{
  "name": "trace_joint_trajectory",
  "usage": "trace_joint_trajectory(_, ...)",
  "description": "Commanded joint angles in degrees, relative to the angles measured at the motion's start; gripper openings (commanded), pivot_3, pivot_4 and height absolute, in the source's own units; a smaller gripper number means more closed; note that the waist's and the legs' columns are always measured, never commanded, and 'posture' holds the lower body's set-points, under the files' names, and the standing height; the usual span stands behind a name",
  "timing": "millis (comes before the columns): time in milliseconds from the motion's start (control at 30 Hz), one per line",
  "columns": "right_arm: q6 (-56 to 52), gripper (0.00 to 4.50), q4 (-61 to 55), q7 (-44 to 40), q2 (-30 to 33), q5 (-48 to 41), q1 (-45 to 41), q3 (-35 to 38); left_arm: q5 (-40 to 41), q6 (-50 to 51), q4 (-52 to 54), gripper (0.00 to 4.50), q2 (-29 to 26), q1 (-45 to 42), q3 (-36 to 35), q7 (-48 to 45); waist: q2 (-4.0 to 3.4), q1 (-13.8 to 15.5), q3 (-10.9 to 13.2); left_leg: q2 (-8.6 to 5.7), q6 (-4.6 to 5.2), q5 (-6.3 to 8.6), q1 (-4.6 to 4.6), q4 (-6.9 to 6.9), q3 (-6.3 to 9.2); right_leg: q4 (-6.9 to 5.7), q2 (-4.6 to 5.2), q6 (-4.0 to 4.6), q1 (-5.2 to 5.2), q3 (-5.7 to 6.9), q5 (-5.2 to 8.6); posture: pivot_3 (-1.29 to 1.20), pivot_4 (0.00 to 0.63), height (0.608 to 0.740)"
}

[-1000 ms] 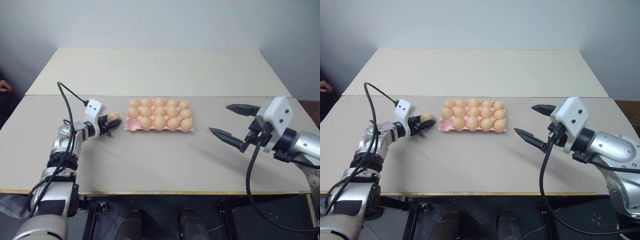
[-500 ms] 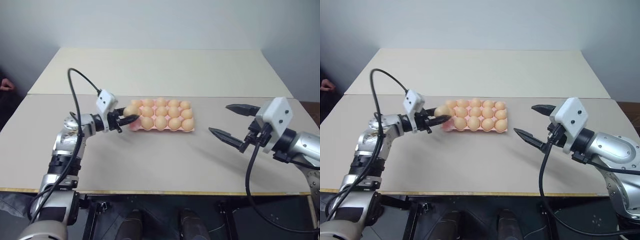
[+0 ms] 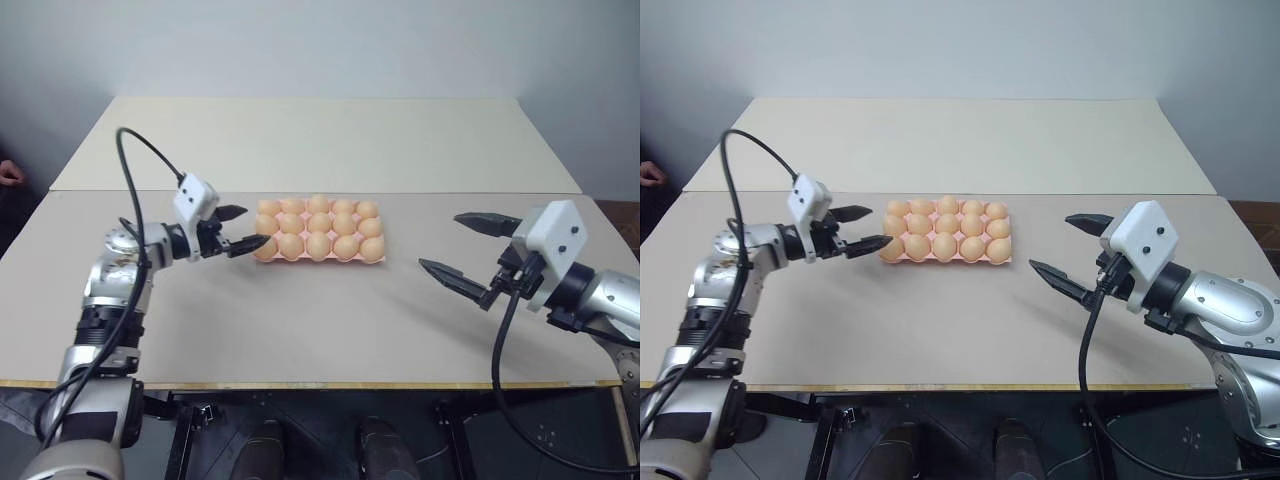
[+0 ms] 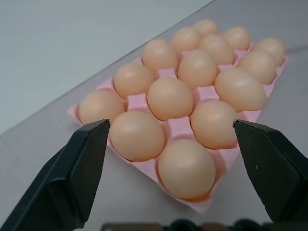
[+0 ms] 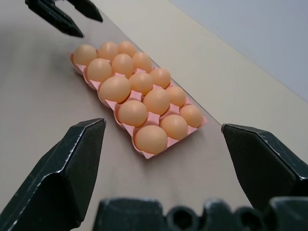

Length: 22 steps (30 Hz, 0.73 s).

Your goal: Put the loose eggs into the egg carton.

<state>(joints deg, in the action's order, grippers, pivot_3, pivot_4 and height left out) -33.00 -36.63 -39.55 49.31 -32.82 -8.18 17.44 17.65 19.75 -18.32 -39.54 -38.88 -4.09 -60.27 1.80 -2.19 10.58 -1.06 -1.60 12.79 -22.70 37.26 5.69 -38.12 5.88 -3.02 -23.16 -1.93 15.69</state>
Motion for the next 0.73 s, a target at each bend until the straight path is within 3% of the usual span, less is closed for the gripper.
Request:
trace_joint_trajectory(33,1.04,4.50,0.00,-1.57,1.16,-0.63,-0.49,2.68,3.06,1.20,7.26,4.46,-5.29,4.42,-4.41,-3.15,-0.01,-0.41,0.00,0.01,0.00,0.00,0.01,-0.01,0.00,0.00,0.00,0.00,-0.01,0.00,0.00,0.00,0.150,0.740)
trace_joint_trajectory(233,2.68,4.50,3.48,-4.33,1.40,0.36,-2.11,1.18,7.84,5.53,19.75,4.46,-12.71,17.88,-14.31,-3.60,-0.02,-0.22,0.00,0.05,0.00,0.00,0.08,-0.04,-0.01,-0.02,-0.02,0.00,0.03,-0.02,0.00,0.00,0.150,0.740)
trace_joint_trajectory(433,3.54,4.50,4.76,-4.90,0.11,0.61,-2.61,-0.30,13.45,12.43,33.46,4.46,-12.54,30.51,-23.81,1.00,-0.02,0.04,0.00,0.06,0.01,0.01,0.09,-0.09,-0.03,0.04,0.00,0.00,0.03,-0.05,0.00,0.00,0.150,0.740)
trace_joint_trajectory(733,4.95,4.50,8.07,-6.17,0.24,2.70,-5.79,-3.23,20.81,20.42,43.20,4.46,-15.09,37.03,-31.60,2.54,-0.02,-0.08,0.00,0.05,0.01,0.01,0.19,-0.14,-0.09,0.04,0.00,0.00,0.07,-0.10,0.00,0.00,0.150,0.740)
